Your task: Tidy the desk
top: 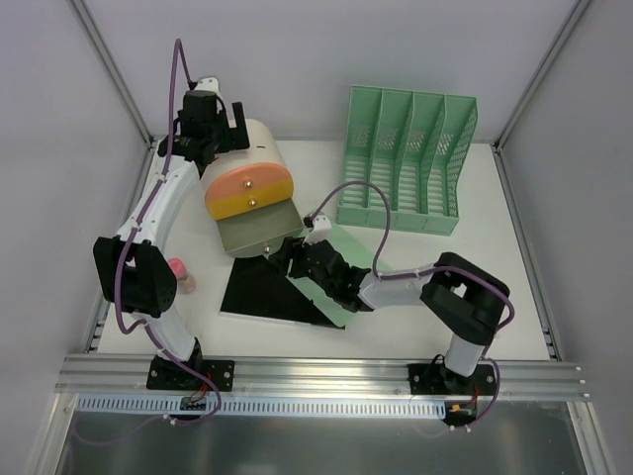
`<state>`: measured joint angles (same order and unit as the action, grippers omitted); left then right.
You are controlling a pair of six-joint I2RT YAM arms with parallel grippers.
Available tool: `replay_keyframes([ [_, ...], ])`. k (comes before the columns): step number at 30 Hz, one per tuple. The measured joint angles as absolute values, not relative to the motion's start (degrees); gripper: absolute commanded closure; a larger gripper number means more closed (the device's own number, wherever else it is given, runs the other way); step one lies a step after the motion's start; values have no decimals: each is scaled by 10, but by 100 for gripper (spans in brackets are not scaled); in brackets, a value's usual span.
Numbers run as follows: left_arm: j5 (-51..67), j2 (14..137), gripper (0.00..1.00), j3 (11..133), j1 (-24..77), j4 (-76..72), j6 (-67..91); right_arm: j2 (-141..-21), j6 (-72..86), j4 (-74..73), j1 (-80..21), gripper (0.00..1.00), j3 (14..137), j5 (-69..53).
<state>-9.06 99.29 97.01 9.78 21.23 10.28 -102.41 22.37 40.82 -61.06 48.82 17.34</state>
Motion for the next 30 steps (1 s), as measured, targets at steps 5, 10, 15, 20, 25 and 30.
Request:
replay_keyframes([
  [5, -105, 974, 5, 970, 98, 245, 111, -983, 211, 384, -611, 33, 474, 174],
  [10, -119, 927, 3, 970, 98, 284, 116, -943, 201, 329, -611, 33, 471, 177],
  [15, -137, 858, 2, 973, 98, 308, 131, -890, 183, 279, -611, 32, 471, 178],
  [20, -163, 778, 1, 947, 98, 331, 162, -842, 165, 232, -611, 31, 471, 175],
  [25, -218, 674, 1, 853, 98, 372, 212, -807, 157, 215, -611, 30, 458, 165],
  [30, -262, 595, 1, 752, 98, 431, 281, -768, 156, 201, -611, 30, 422, 156],
])
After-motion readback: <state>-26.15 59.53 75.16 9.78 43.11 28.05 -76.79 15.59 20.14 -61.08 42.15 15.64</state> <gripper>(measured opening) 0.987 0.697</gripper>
